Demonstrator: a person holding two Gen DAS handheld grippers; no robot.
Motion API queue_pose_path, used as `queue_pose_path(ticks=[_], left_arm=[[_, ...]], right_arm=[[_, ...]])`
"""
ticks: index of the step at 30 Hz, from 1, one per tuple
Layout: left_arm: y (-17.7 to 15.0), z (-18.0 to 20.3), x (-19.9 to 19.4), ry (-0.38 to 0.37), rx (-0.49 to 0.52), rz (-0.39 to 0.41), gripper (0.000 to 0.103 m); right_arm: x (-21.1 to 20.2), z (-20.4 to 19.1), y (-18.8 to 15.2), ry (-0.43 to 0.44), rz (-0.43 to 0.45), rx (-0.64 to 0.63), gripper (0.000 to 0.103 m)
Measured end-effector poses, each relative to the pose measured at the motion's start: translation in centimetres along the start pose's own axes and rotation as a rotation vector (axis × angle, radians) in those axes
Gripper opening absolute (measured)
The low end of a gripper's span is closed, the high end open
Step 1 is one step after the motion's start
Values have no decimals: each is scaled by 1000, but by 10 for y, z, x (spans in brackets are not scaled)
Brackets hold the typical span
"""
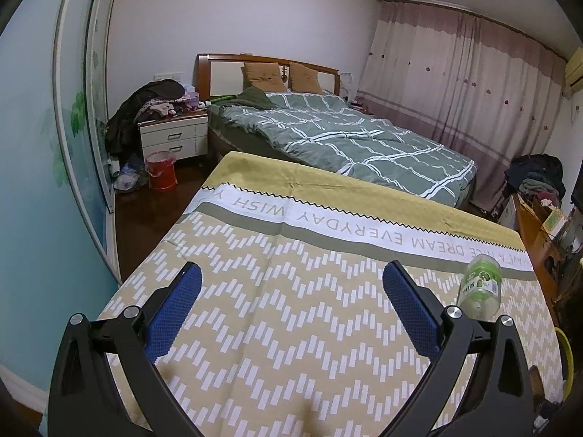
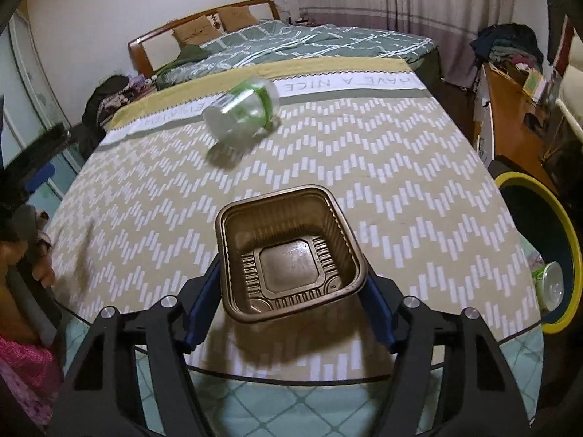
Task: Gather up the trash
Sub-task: 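Carry the brown tray over the bin and open the right tool, then grasp the small green-capped clear jar with the left tool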
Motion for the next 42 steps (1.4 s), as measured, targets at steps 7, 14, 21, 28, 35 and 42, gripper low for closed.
queue_pose_path(ticks=[7, 14, 21, 28, 35, 42], left_arm=[[-2, 4, -1, -4, 17, -3, 98], [-5, 9, -1, -4, 35, -10, 98], [-8, 16, -1, -9, 65, -13, 98], [-14, 31, -3, -46, 118, -20, 98], [-37, 81, -9, -201, 216, -120, 98], [-56, 153, -8, -300, 333, -253, 98]], right_arm=[[-17, 54, 8, -64, 55, 105, 66], [-39, 148, 2, -210, 99, 268, 66], [-45, 228, -17, -373, 86, 391, 67], [-46, 258, -28, -450, 83, 446, 74], [-49, 254, -24, -499, 87, 399, 78], [-49, 250, -20, -505, 89, 383, 78]])
Point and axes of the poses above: each gripper's, at about its wrist camera, not at the fingertips, and x roughly the way its jaws point, z to its right, y to its top, the point moved 9 cm from there along x, roughly the way its jaws point, and after that the axes turned 9 degrees about -x, right-handed, at the moved point
